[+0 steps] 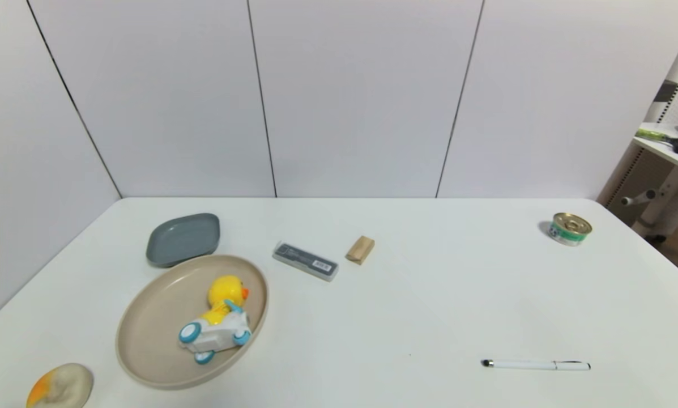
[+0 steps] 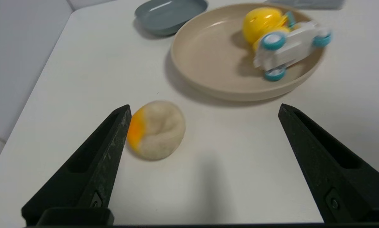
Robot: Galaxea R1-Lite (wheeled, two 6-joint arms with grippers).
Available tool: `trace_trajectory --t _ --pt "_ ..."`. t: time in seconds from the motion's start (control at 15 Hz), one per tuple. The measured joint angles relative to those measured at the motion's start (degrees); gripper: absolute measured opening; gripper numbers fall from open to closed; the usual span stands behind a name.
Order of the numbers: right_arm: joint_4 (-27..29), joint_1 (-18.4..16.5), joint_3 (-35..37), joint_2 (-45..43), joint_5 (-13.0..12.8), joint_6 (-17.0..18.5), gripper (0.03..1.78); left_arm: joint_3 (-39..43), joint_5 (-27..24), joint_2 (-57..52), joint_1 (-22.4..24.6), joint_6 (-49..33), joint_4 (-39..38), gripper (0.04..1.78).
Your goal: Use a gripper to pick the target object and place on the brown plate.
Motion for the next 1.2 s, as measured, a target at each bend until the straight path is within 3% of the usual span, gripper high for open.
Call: trace_trajectory --t 0.13,0.33,0.6,1.2 --pt "0.0 0.0 0.0 0.0 0.0 0.0 1.7 4.2 4.1 -1.9 -0.4 -0.5 -5.8 1.67" --pt "0.0 0.0 0.0 0.0 0.0 0.0 1.7 5.2 2.9 -6.4 -0.6 -1.9 -0.4 1.69" --pt "0.0 0.0 0.0 0.0 0.0 0.0 1.7 5.6 4.1 -9.7 -0.6 -8.7 -1.2 1.69" --pt "0.0 0.0 0.0 0.0 0.0 0.0 1.7 5.6 4.1 -10.3 -0.6 -8.8 -1.3 1.69"
